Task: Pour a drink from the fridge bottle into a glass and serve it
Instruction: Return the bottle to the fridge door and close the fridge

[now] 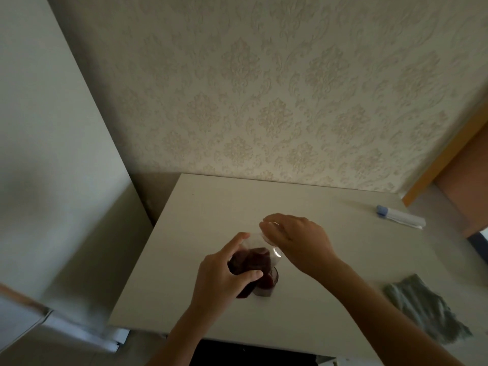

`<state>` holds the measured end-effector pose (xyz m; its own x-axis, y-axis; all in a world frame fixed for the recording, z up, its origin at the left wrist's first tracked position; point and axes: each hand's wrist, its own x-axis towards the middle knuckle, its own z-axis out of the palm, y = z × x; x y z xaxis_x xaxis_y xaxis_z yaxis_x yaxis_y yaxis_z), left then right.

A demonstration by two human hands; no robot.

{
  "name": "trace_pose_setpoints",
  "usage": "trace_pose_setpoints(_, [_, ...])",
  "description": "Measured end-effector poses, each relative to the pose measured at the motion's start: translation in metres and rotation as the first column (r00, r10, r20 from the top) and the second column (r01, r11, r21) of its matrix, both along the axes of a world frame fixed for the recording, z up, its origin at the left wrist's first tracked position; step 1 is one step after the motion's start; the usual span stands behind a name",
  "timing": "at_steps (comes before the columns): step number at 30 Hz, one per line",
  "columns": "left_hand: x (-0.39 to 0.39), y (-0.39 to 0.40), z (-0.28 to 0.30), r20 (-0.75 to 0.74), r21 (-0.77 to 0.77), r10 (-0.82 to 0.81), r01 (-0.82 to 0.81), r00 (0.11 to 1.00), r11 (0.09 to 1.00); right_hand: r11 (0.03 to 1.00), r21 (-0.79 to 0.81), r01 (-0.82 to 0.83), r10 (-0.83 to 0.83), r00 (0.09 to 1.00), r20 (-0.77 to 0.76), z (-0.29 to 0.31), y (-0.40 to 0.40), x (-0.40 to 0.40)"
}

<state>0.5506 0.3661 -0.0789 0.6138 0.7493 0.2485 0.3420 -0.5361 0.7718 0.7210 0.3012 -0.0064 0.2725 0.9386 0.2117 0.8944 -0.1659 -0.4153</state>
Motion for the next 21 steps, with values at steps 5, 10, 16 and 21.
trace_pose_setpoints(5, [-0.016, 0.003, -0.002, 0.072, -0.100, 0.070, -0.063, 0.995, 0.993, 0.999, 0.010, 0.035, -0.034, 0.998, -0.062, 0.001, -0.014, 0.003])
trace_pose_setpoints(10, [-0.041, -0.002, -0.002, 0.113, -0.073, 0.194, -0.186, 0.974, 0.980, 0.998, -0.066, -0.023, 0.028, 0.996, 0.083, -0.009, -0.023, 0.002])
trace_pose_setpoints(16, [-0.088, -0.015, -0.003, 0.165, -0.084, 0.354, -0.344, 0.921, 0.935, 0.977, -0.131, -0.169, 0.181, 0.980, 0.086, -0.025, -0.008, -0.032])
trace_pose_setpoints(21, [-0.145, -0.025, -0.006, 0.179, -0.160, 0.472, -0.448, 0.863, 0.880, 0.951, -0.142, -0.273, 0.290, 0.950, 0.115, -0.028, -0.003, -0.081])
